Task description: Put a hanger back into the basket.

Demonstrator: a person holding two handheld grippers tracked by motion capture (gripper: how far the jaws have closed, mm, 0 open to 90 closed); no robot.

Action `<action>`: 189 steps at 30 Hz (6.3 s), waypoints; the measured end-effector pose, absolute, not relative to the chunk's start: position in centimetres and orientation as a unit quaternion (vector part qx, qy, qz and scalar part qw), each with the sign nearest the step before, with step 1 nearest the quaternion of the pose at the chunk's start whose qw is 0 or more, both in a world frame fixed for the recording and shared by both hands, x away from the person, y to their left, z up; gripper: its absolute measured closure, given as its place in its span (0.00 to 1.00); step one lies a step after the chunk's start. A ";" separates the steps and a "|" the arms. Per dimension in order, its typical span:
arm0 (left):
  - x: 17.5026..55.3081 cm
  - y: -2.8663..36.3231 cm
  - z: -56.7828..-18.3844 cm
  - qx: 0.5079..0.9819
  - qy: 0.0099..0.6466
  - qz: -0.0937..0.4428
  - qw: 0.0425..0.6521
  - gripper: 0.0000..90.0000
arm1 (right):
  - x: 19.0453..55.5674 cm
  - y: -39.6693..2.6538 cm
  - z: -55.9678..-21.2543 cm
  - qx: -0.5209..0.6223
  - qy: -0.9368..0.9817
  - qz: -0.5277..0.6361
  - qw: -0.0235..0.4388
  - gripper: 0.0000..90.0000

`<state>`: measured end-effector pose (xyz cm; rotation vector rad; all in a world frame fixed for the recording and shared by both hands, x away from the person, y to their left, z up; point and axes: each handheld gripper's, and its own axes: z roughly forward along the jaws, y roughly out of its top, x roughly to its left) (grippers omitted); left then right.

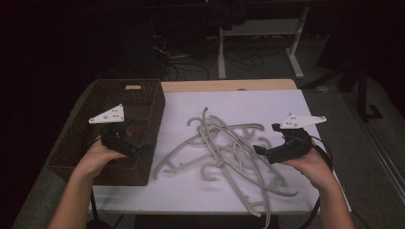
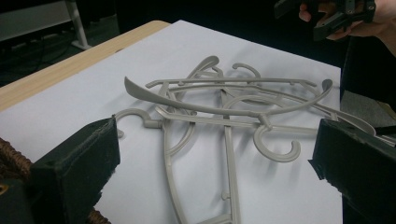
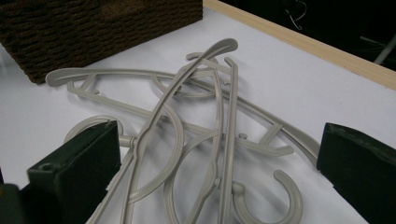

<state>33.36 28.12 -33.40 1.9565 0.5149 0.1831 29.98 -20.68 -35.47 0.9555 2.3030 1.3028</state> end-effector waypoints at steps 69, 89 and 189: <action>33.9 19.8 -32.8 0.824 0.163 0.041 0.541 0.01 | 28.9 -15.1 -43.7 0.314 0.897 0.309 0.032 0.88; 33.9 20.0 -32.9 0.824 0.165 0.041 0.540 0.01 | 28.4 -15.2 -42.3 0.277 0.906 0.305 0.095 0.90; 34.0 19.3 -33.6 0.831 0.163 0.031 0.531 0.01 | 44.1 -21.6 -41.4 0.345 0.899 0.258 0.075 0.85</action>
